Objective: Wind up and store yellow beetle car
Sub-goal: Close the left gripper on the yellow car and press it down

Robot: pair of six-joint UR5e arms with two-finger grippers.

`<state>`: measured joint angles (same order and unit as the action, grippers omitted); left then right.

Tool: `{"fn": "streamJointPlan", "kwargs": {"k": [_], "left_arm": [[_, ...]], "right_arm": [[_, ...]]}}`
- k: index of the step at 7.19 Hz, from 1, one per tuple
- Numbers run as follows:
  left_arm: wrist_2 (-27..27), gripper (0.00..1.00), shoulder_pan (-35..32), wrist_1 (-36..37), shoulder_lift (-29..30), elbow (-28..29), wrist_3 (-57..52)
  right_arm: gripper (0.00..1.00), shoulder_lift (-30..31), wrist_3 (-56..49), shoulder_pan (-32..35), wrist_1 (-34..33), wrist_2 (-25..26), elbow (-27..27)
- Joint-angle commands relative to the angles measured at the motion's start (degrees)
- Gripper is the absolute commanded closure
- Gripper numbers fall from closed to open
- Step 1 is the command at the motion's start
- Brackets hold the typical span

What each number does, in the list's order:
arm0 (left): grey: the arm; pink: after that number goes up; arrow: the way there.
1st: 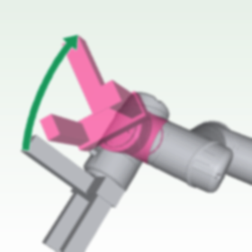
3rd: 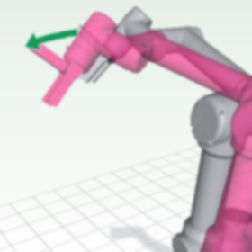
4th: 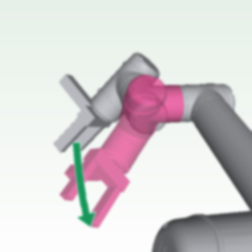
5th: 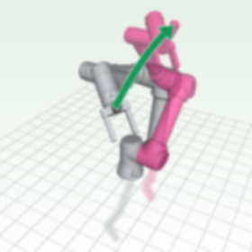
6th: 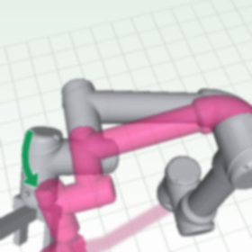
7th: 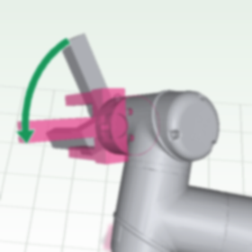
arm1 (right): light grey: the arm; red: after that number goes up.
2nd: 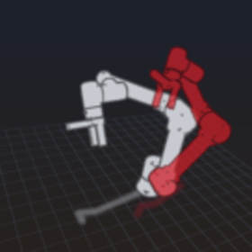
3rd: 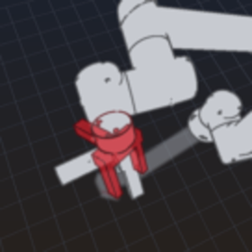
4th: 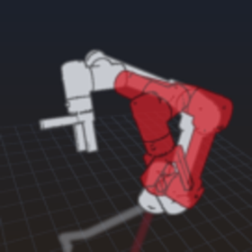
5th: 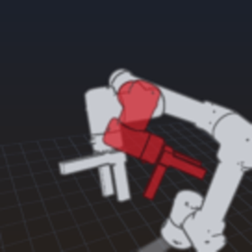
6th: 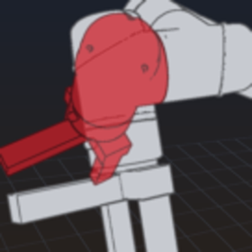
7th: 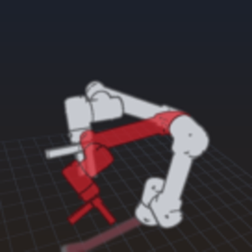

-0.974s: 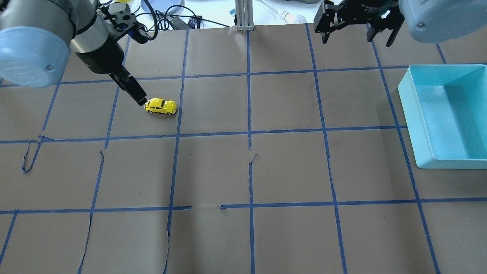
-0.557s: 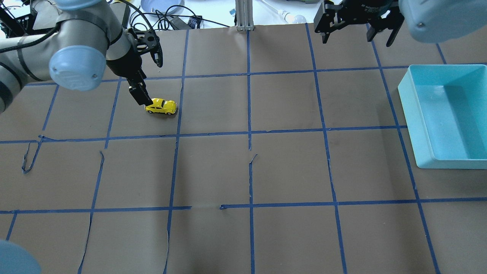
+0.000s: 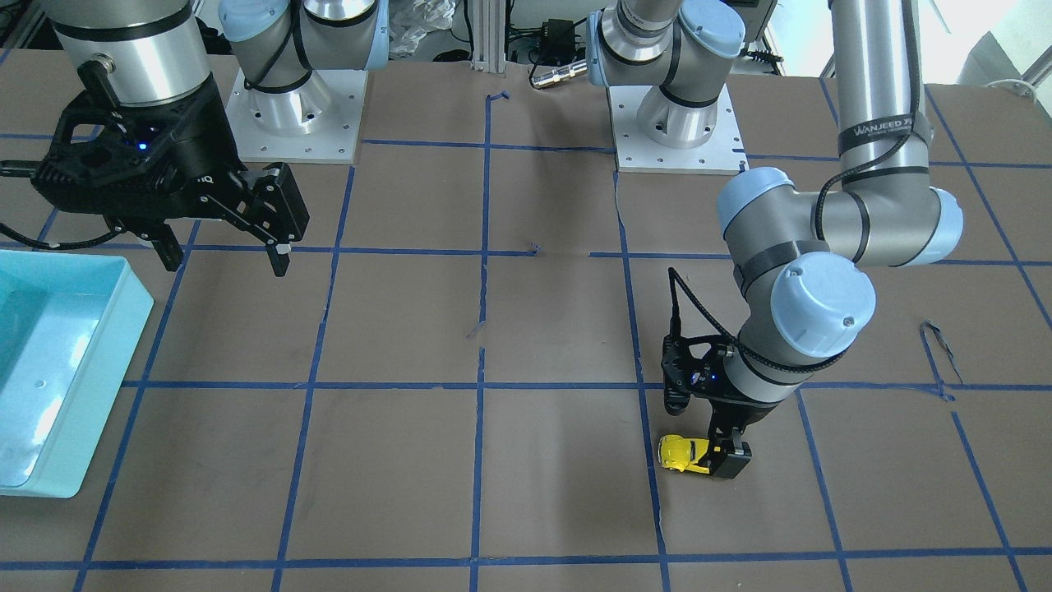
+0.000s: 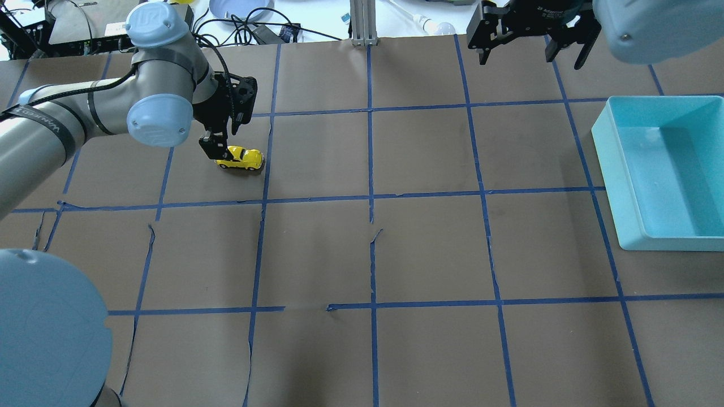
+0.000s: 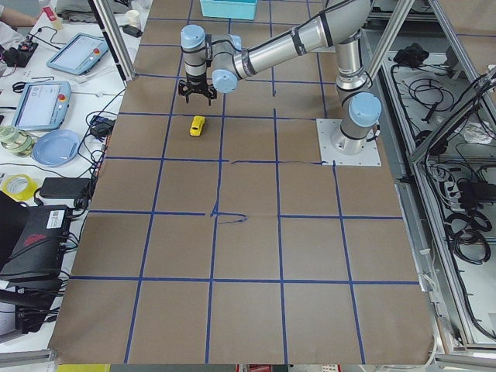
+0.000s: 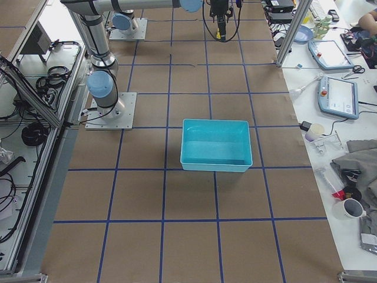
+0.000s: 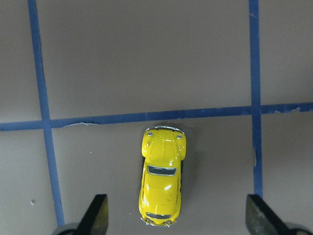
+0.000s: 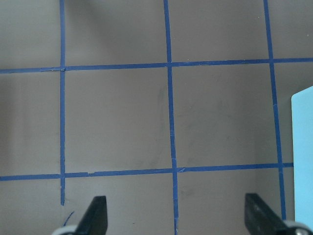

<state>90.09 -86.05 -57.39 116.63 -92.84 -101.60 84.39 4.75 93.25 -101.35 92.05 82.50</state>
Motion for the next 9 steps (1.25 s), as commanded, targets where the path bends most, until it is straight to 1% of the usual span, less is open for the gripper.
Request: {"fn": "streamJointPlan", "kwargs": {"k": [1, 2, 5, 6, 7, 8, 9], "left_arm": [[1.6, 0.03, 1.5, 3.3, 3.6, -0.1, -1.4], [1.4, 0.03, 1.5, 4.4, 4.8, -0.1, -1.4], [1.2, 0.04, 1.5, 4.5, 6.5, 0.2, -0.8], [1.2, 0.06, 1.5, 4.5, 7.0, 0.1, -0.9], [1.1, 0.15, 1.5, 4.4, 7.1, 0.2, -0.8], [0.9, 0.22, 1.5, 4.5, 7.0, 0.2, -0.7], [-0.3, 0.21, 1.5, 4.4, 6.9, 0.2, 0.4]], "right_arm": [[0.00, 0.2, 0.0, 0.0, -0.2, 0.1, 1.0], [0.00, 0.4, 0.0, 0.0, -0.2, 0.1, 1.1], [0.00, 0.4, 0.0, 0.0, -0.2, 0.0, 1.2], [0.00, 0.4, 0.0, 0.0, -0.2, 0.0, 1.2], [0.00, 0.4, 0.0, 0.0, -0.2, 0.0, 1.2], [0.00, 0.4, 0.0, 0.0, -0.2, 0.0, 1.2], [0.00, 0.4, 0.0, 0.0, -0.2, 0.0, 1.2]]}}
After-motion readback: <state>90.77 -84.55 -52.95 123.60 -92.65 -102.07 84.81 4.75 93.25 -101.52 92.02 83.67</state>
